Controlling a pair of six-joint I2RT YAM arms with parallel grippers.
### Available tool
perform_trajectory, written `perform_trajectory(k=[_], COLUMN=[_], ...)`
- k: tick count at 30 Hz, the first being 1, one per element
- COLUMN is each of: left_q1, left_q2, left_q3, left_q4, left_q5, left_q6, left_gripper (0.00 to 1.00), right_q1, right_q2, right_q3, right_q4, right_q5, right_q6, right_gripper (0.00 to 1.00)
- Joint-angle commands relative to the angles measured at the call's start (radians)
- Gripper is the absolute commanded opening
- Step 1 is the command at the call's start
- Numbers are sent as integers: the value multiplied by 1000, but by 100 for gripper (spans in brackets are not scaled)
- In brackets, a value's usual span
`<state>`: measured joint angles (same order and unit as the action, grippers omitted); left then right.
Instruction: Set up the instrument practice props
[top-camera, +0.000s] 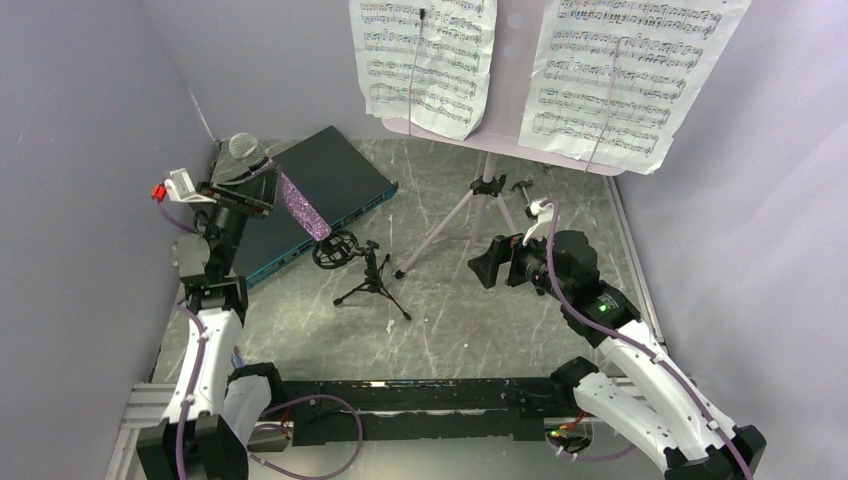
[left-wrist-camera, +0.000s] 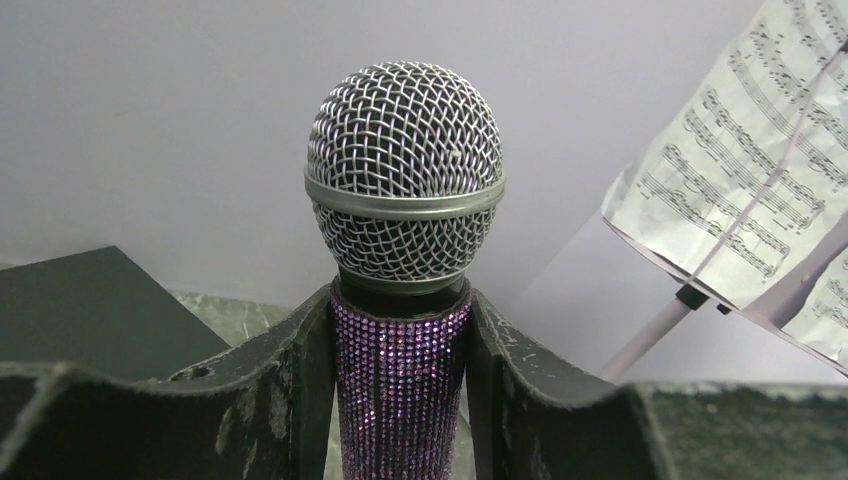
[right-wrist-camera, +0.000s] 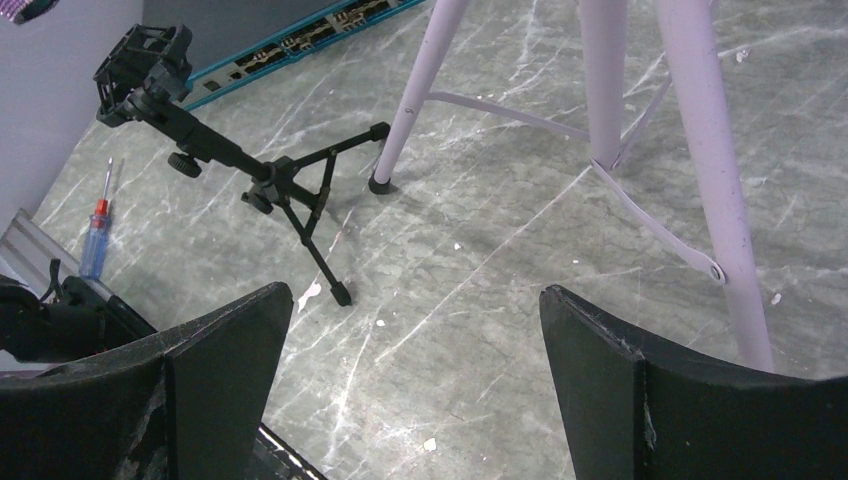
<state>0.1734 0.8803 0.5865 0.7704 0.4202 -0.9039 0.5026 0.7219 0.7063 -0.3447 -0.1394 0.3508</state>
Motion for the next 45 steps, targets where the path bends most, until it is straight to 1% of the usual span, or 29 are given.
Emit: perform_trajectory(k=[1,8,12,16,26,32,42,45], left_q1=[3,3,3,3,0,-30,-85,-86], left_q2=[-108,-177,-171,-128,-23,7,43,28], left_q3=[-38,-100,-114,-122,-140,-144,-118,-128], left_q4=[57,9,0,52,210,238,235,207], left_q5=[-51,-31,-44,-24,-32,-36,-34,-67], left_q6=[6,32,31,10,-54,-23,86,110], left_gripper=[3,3,3,3,3,3,3,2], right_q1=[-4,-4,-4,-4,-3,-4,-4,-4], right_q2=[7,31,28,26,34,44,21,15], right_q3=[7,11,10,13,17,23,24,23], right_q4=[42,56,58,55,57,55,36,31], right_q5=[-8,-32,-29,-26,-30,-31,-14,-13], right_q6=[2,2,6,6,2,-8,-10,-12], right_gripper=[99,99,99,99,99,99,99,99])
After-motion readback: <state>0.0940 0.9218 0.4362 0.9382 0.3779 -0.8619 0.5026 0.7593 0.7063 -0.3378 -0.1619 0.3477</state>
